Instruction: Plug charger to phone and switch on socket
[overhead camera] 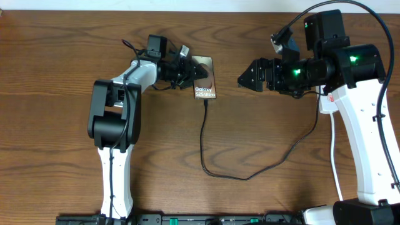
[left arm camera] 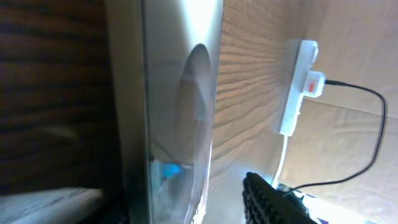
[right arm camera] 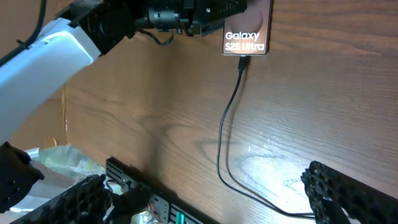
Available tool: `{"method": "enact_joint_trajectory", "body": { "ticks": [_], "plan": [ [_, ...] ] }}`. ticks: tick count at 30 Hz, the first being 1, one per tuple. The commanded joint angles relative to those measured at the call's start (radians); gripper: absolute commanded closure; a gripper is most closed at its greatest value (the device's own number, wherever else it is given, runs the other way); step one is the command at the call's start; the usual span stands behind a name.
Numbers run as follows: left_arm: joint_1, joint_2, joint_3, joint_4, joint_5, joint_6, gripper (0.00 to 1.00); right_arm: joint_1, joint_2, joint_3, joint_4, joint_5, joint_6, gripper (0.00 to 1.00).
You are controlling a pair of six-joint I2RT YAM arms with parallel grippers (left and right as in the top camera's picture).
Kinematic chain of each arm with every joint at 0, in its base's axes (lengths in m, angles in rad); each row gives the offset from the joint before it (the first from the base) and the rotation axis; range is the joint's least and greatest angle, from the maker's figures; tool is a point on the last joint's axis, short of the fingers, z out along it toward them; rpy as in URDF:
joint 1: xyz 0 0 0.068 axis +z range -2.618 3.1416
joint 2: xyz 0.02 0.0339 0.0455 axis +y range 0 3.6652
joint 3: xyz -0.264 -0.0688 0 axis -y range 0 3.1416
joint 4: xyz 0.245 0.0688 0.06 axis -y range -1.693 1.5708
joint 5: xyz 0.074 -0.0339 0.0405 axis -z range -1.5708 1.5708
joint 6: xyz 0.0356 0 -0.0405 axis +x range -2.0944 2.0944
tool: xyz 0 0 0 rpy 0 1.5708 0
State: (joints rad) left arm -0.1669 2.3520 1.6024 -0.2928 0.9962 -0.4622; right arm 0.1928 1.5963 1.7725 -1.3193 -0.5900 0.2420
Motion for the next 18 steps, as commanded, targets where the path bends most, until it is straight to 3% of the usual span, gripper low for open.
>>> {"method": "enact_joint_trajectory", "body": {
  "ticks": [1, 18],
  "plan": [
    [0.005, 0.044, -0.027, -0.063, -0.249, 0.051, 0.5, -0.002, -0.007, 0.013, -0.002, 0.002, -0.023, 0.01],
    [0.006, 0.036, -0.027, -0.186, -0.498, 0.093, 0.47, -0.002, -0.007, 0.013, -0.047, 0.068, -0.023, 0.01]
  ]
}}
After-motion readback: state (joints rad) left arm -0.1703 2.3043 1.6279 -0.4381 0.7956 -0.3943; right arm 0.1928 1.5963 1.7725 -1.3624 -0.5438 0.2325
